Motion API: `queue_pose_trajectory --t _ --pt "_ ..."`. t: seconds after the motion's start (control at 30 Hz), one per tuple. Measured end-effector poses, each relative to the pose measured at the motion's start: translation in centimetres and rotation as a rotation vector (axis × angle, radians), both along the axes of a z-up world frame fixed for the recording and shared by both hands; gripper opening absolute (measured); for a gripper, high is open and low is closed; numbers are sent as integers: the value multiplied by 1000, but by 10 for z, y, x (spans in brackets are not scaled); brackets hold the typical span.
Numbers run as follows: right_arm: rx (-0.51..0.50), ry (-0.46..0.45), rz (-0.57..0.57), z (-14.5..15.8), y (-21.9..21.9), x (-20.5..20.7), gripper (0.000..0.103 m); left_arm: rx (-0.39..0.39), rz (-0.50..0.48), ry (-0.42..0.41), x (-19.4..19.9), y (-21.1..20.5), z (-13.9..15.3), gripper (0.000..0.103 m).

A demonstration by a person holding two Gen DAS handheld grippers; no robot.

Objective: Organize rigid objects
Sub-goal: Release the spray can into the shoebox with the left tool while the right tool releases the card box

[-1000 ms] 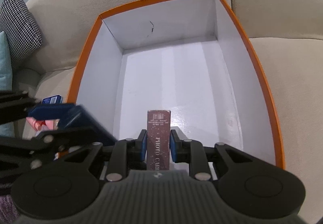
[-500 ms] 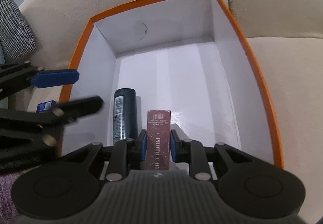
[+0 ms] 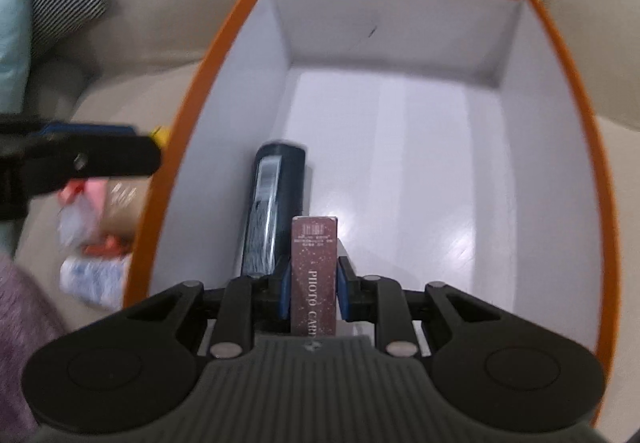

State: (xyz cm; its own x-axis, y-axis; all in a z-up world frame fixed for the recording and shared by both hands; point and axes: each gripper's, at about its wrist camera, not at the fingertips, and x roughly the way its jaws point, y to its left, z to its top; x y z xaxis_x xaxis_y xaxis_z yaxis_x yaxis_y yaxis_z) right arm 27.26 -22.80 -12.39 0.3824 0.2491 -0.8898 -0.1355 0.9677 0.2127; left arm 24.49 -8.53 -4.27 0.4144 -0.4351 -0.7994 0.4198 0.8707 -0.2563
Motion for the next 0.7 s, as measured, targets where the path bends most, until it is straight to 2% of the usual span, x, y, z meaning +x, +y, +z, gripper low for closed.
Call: queue_pose_trajectory --t 0.1,0.2,0.27,0.47,0.53,0.7 --pt "0 29 5 -1 -2 -6 23 -10 19 4 -4 6 -5 27" --pt "64 89 -55 -7 -18 -3 24 -48 36 45 -6 13 -11 27" --pt "82 124 -101 -10 -28 0 24 -31 39 30 -10 12 -11 24" --pt "-47 106 -80 -6 -25 -1 34 -29 53 49 -11 9 -16 20" --pt "-93 117 -85 -9 -24 -1 41 -26 63 51 -12 8 -15 19" --pt "-105 153 -108 -15 -27 -3 44 -32 72 49 -14 10 -13 18"
